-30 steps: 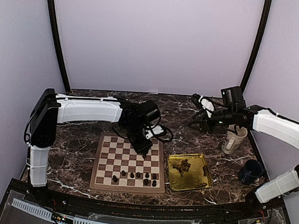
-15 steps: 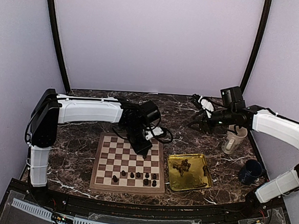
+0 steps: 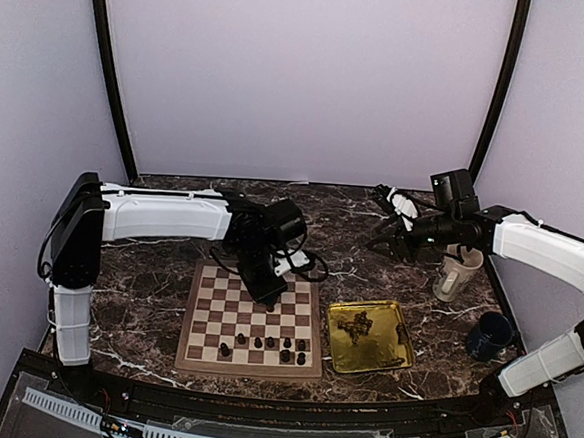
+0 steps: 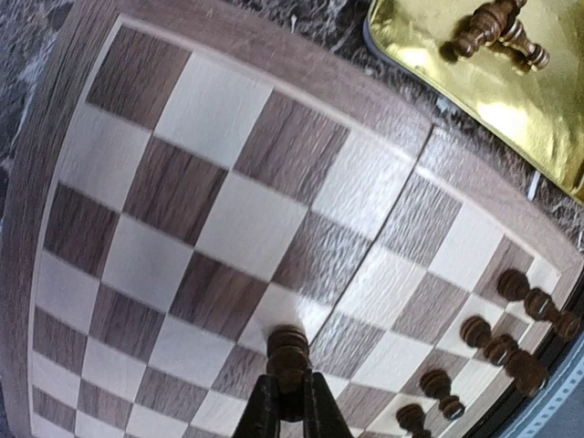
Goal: Set up the chess pieces on the board
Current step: Pick up the knight from the chessboard, then place the knight at g8.
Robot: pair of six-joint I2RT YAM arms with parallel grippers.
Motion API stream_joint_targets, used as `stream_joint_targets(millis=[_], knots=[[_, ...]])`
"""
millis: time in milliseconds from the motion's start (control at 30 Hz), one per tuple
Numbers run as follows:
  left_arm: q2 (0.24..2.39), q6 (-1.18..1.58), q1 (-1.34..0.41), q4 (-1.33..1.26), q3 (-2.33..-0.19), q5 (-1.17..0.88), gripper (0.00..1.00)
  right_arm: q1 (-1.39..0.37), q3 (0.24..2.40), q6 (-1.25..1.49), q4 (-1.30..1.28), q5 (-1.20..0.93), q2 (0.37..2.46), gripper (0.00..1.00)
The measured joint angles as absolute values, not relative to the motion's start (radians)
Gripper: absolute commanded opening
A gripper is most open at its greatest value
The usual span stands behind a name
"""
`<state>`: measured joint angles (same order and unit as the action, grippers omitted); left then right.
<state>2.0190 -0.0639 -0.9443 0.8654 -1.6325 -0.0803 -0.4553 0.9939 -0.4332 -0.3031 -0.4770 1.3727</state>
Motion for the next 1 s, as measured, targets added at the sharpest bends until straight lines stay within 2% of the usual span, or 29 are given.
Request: stream_joint_targets(millis=[533, 1000], knots=[[1.671, 0.078, -0.944, 1.002, -1.354, -0.003, 0.04, -0.455, 0.994, -0.444, -0.323, -0.483, 1.380, 0.48], [1.542, 0.143, -0.954, 1.022, -1.151, -0.109, 0.04, -0.455, 0.994, -0.449, -0.336, -0.490, 1.389, 0.48]])
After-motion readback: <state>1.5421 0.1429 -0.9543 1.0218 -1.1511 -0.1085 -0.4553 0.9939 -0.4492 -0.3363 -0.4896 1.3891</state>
